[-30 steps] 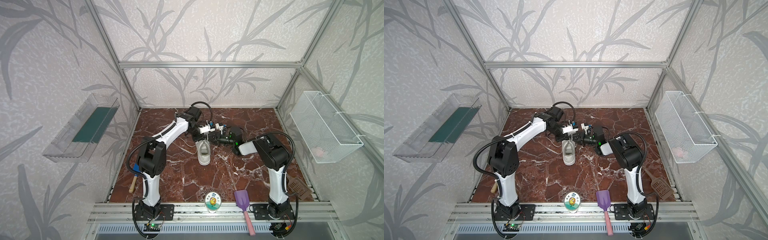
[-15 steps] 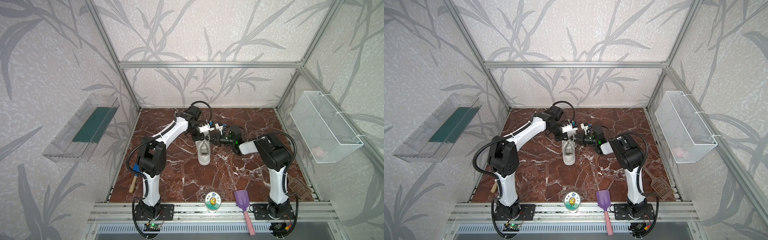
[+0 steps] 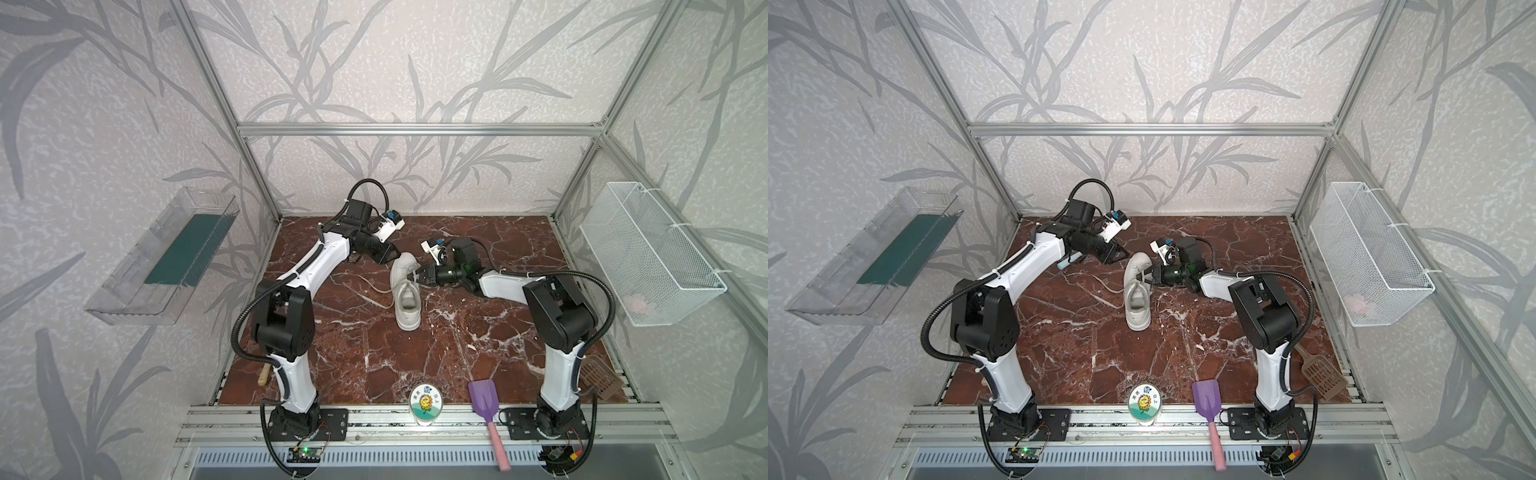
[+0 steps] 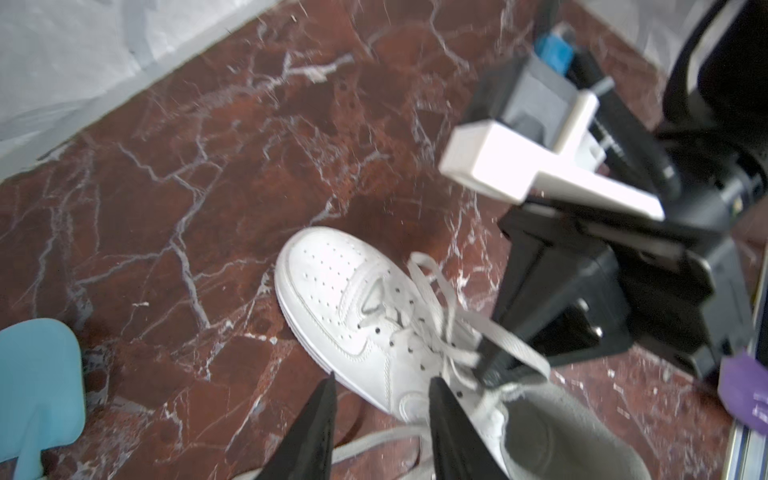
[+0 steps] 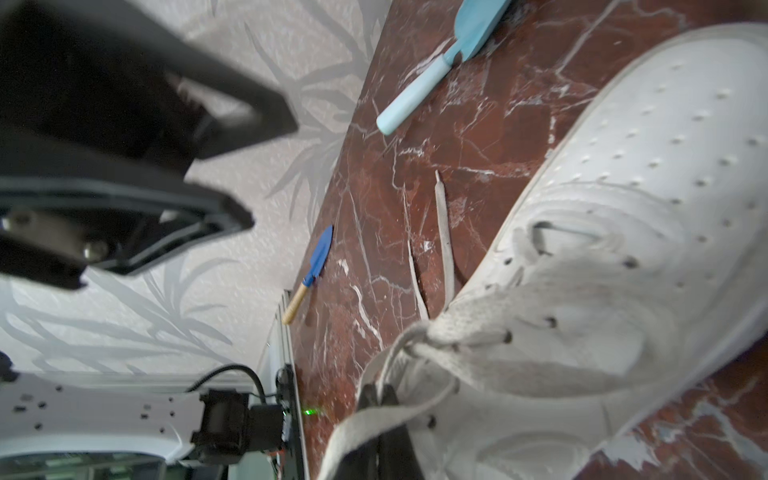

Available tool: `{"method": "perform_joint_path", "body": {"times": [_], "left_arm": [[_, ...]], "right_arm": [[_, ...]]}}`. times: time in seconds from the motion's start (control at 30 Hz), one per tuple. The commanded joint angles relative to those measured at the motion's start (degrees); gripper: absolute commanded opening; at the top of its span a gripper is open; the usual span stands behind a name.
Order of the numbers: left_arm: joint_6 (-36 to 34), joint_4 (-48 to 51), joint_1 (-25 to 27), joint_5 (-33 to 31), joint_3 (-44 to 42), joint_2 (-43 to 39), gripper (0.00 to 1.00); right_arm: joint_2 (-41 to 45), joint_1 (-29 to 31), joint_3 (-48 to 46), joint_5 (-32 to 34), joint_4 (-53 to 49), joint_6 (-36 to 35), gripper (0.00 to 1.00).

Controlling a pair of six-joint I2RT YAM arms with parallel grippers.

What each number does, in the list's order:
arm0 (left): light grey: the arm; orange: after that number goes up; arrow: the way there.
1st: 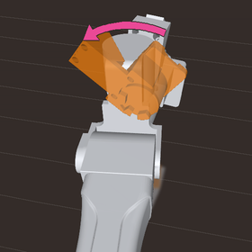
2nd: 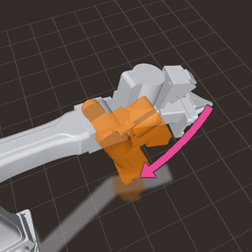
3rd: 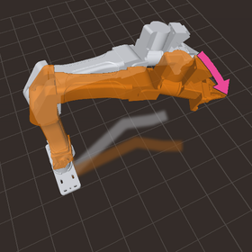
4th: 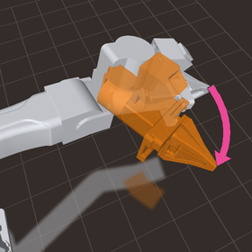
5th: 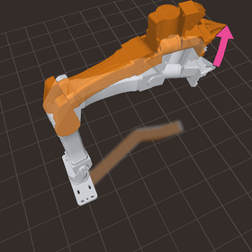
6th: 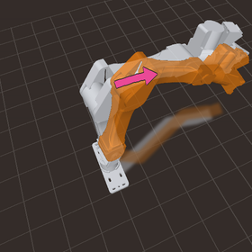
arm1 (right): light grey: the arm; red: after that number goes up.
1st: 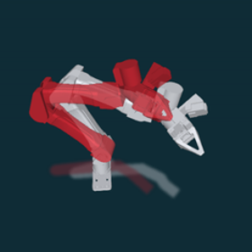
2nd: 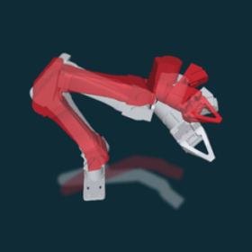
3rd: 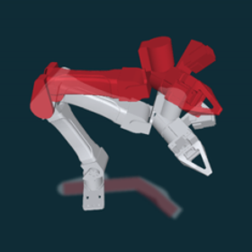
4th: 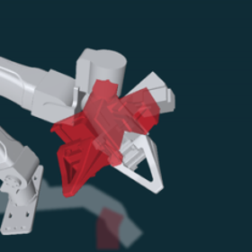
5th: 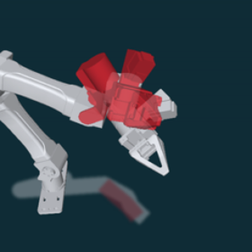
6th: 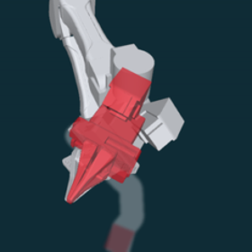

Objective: Tie the shoes

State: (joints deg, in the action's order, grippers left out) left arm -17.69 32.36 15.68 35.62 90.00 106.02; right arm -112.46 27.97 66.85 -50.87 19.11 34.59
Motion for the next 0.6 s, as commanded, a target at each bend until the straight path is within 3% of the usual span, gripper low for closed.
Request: {"method": "perform_joint_path", "body": {"times": [0.0, 0.23, 0.57], "left_arm": [[12.61, -10.22, 0.10, 6.56, -4.03, -2.10, 0.41], [22.80, -20.06, 0.14, 7.47, -10.94, -3.31, 0.44], [25.38, -28.27, 0.14, 10.45, -17.07, -5.69, 0.52]], "right_arm": [[3.08, 1.23, 3.06, 0.87, -13.86, -16.41, 0.00], [3.63, 1.70, 4.05, 4.07, -17.88, -24.65, 0.00], [2.61, 1.70, 5.43, 4.76, -19.11, -24.03, 0.00]]}}
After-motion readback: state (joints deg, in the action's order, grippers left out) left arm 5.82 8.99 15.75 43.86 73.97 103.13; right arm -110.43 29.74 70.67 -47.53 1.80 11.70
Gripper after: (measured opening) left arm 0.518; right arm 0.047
